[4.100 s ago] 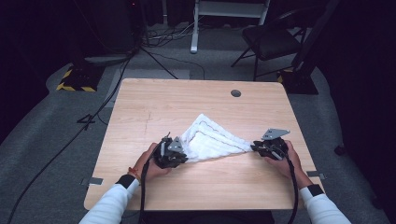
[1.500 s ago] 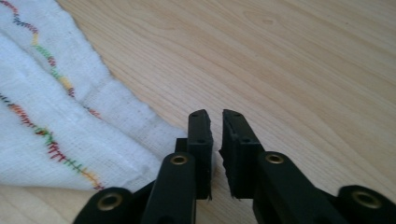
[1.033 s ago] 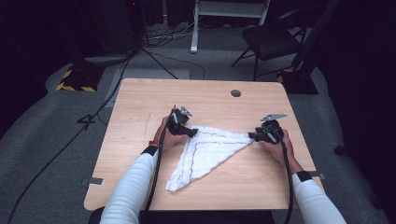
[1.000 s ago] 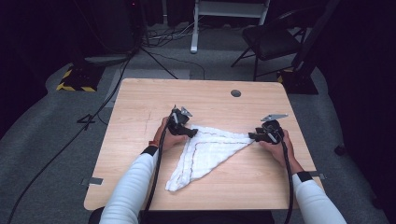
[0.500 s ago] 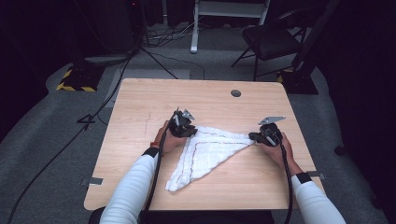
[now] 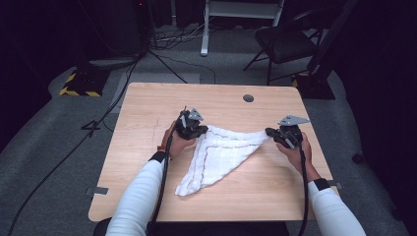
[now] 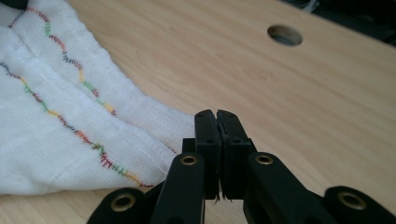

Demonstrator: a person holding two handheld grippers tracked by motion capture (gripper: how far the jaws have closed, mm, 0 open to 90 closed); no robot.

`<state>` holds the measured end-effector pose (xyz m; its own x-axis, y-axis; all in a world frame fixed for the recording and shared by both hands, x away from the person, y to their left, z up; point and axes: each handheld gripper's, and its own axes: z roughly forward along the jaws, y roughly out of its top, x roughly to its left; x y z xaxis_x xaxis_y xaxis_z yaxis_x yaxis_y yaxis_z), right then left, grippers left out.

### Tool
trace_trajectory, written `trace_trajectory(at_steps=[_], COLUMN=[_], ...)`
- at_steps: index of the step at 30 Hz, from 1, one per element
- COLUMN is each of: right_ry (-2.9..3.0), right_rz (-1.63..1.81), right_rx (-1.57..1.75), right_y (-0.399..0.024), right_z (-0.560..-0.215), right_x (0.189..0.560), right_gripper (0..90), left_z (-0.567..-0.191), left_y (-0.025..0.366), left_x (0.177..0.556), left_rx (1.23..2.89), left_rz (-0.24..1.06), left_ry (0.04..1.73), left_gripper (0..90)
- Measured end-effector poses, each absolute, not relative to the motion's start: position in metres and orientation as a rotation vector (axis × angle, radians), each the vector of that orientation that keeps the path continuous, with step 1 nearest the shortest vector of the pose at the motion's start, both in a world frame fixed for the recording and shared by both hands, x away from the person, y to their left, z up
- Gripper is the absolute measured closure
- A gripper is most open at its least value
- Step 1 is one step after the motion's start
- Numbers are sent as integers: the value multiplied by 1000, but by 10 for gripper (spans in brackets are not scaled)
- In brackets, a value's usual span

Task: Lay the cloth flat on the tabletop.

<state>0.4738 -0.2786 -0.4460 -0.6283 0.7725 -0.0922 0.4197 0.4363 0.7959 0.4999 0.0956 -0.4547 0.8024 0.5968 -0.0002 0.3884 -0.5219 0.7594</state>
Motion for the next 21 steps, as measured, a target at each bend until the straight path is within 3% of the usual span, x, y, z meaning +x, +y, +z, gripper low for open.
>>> trace_trajectory(at_steps=[21], right_ry=[2053], right_rz=[1211], right_rx=[860], right_y=[-277], right_z=[-359], right_x=[460], right_gripper=[884], left_z=[-340], left_y=[110], left_x=[449], left_rx=[1990], left_rz=[523], left_ry=[519], left_gripper=[868])
